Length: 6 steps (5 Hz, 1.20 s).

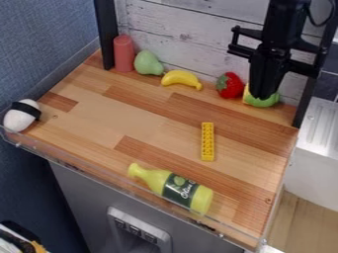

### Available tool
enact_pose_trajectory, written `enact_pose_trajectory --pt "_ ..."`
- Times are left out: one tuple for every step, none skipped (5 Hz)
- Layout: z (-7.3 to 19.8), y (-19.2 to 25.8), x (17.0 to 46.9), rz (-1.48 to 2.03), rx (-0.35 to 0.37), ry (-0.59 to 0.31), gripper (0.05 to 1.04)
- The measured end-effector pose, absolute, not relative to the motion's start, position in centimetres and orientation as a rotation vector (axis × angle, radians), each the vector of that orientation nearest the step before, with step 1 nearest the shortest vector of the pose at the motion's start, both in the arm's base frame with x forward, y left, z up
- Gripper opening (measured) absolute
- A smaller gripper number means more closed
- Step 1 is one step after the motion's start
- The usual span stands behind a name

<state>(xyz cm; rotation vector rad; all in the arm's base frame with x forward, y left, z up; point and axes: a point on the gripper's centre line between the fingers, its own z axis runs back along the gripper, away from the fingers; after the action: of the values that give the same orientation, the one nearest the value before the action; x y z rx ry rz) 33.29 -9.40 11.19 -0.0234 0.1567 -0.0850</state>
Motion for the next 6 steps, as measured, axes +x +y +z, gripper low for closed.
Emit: enact_pose_trajectory --pt "11.3 -8.4 33.6 -0.004 -0.032 0.157 0.053" --pt "11.6 -4.4 34.5 0.103 -0.045 0.154 0.053" --pt "12.9 -0.8 35.5 0.128 -0.063 0.118 0.053" --pt "13.2 3.8 37.1 0.096 -0.067 0.107 0.053" --pt "13.1 8.1 39.0 0.011 -0.072 0.103 0.053" --pt "13.3 11.2 39.3 -0.09 -0.087 0.124 0.053"
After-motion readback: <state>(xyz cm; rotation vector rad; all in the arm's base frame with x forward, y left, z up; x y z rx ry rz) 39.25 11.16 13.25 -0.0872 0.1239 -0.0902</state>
